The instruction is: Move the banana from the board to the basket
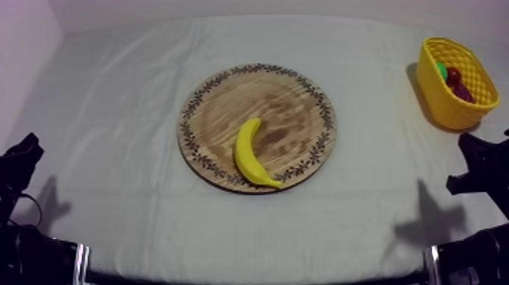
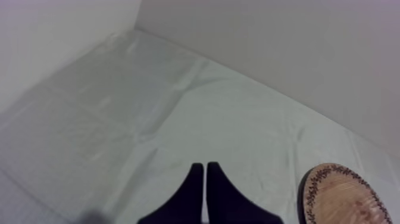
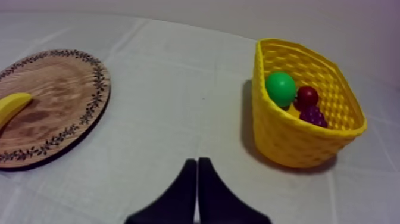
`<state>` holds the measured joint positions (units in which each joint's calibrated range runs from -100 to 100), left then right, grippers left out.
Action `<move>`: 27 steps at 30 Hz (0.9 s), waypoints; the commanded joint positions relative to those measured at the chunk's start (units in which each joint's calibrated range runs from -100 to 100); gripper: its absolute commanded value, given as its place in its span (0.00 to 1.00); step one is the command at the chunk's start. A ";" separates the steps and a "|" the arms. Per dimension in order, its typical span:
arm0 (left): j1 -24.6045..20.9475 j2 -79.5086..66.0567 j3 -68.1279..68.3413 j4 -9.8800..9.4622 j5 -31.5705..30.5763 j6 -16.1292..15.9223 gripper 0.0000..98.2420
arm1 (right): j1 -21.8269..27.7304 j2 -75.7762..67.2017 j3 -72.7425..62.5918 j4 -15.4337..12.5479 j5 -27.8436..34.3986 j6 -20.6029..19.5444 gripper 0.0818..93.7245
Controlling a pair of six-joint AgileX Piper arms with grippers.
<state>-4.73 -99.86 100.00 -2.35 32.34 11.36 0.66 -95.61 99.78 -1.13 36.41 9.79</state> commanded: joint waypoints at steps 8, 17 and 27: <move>-0.01 0.04 0.00 -0.02 0.00 -0.01 0.00 | -0.85 -0.06 0.00 -0.07 1.90 1.33 0.01; -0.01 0.04 0.00 -0.02 0.00 -0.01 0.00 | -0.75 -0.06 0.00 -0.07 1.92 1.58 0.00; -0.01 0.04 0.00 -0.02 0.00 0.00 0.00 | -1.43 4.00 -0.73 -2.06 -2.38 5.32 0.00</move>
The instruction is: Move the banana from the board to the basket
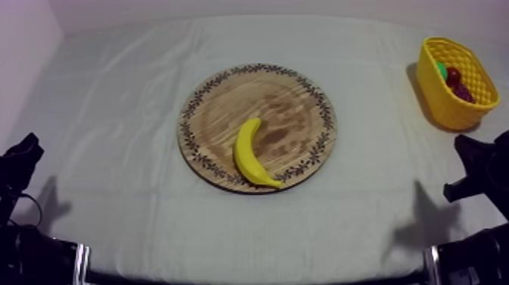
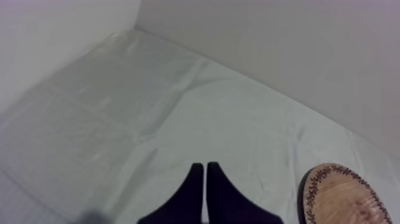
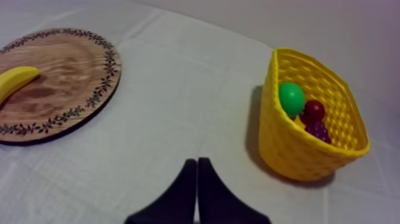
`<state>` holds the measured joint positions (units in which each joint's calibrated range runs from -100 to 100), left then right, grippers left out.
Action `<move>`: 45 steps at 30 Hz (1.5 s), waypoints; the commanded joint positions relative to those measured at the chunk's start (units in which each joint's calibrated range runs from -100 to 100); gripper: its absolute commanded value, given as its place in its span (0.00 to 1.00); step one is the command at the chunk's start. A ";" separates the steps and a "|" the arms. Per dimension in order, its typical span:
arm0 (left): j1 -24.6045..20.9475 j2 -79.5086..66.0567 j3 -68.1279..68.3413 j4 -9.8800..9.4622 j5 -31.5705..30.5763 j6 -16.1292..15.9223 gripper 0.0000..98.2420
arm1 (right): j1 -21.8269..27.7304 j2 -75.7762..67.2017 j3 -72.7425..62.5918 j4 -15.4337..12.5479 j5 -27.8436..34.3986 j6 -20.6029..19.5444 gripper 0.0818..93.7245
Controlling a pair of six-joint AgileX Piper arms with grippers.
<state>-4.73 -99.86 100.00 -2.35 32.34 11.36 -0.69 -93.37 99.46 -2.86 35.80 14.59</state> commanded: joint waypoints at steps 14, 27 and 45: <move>-0.01 0.04 0.00 -0.02 0.00 -0.01 0.00 | -3.80 26.19 -28.84 0.78 3.63 -5.20 0.00; -0.01 0.04 0.00 -0.02 0.00 -0.01 0.00 | -7.80 51.71 -69.92 1.70 22.87 -13.79 0.00; -0.01 0.04 0.00 -0.02 0.00 -0.01 0.00 | -21.59 87.74 -105.61 1.42 40.86 -22.07 0.00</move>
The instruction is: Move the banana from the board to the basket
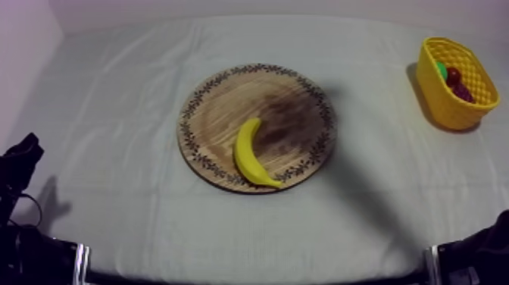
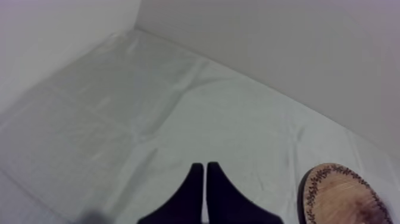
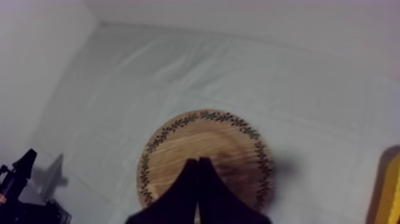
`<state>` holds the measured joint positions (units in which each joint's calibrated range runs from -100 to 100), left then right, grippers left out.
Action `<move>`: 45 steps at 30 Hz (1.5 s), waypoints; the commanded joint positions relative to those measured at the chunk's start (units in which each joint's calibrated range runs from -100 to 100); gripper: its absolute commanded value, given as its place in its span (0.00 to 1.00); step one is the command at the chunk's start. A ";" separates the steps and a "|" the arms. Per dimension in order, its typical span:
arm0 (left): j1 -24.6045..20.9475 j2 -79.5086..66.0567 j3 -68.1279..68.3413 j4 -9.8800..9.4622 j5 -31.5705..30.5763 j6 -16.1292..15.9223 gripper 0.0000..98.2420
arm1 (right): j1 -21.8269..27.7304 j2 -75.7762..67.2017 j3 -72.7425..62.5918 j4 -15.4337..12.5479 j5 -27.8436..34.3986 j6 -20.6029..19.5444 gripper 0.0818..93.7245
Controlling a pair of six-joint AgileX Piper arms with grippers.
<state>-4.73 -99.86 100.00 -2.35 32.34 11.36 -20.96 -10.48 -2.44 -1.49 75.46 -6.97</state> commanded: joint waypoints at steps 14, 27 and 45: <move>-0.01 0.04 0.00 -0.02 0.00 -0.01 0.00 | -7.39 15.59 1.99 3.73 2.99 -8.53 0.00; -0.01 0.04 0.00 -0.02 0.00 -0.01 0.00 | -10.12 20.95 7.64 3.67 2.66 -10.75 0.07; -0.01 0.04 0.00 -0.02 0.00 -0.01 0.00 | -13.22 24.81 11.31 0.45 -0.95 -11.31 0.64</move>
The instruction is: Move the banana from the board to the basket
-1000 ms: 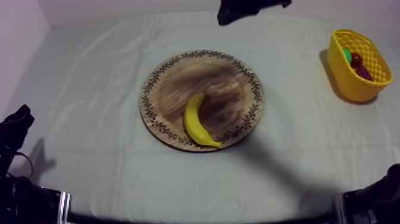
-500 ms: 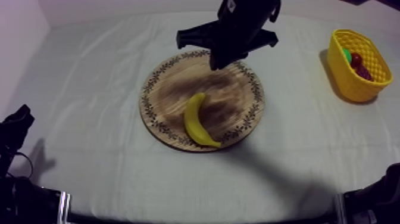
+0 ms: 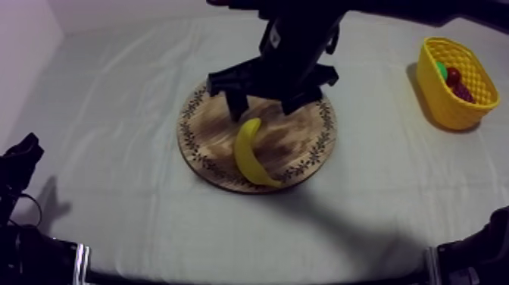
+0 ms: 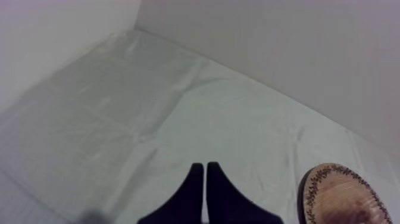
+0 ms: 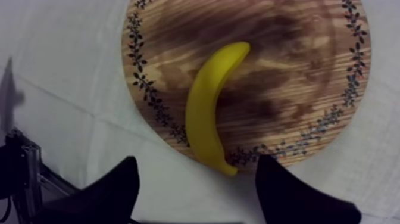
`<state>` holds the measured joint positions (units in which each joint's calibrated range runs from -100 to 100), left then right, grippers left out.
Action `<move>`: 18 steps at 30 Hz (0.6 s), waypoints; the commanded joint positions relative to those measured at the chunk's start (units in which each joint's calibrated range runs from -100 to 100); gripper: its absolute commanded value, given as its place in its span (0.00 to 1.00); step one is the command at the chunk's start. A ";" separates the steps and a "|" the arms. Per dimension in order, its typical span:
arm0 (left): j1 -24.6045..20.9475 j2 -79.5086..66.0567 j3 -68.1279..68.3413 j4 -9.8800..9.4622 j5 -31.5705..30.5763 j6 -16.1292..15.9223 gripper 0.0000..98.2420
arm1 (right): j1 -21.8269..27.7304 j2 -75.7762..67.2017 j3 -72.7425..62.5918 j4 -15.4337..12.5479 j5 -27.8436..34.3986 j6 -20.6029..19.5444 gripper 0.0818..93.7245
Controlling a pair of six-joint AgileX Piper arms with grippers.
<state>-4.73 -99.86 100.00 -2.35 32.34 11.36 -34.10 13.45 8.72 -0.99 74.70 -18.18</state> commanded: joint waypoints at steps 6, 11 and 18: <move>-0.01 0.04 0.00 -0.02 0.00 -0.01 0.00 | -0.63 6.85 0.29 -0.07 -2.91 -0.99 0.63; -0.01 0.04 0.00 -0.02 0.00 -0.01 0.00 | -0.96 13.06 -1.90 -0.04 -3.58 -2.11 0.62; -0.01 0.04 0.00 -0.02 0.00 -0.01 0.00 | -0.94 20.07 -5.54 0.17 -4.01 -3.83 0.61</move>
<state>-4.73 -99.86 100.00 -2.35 32.34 11.36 -35.05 32.26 3.37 -0.99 70.56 -21.79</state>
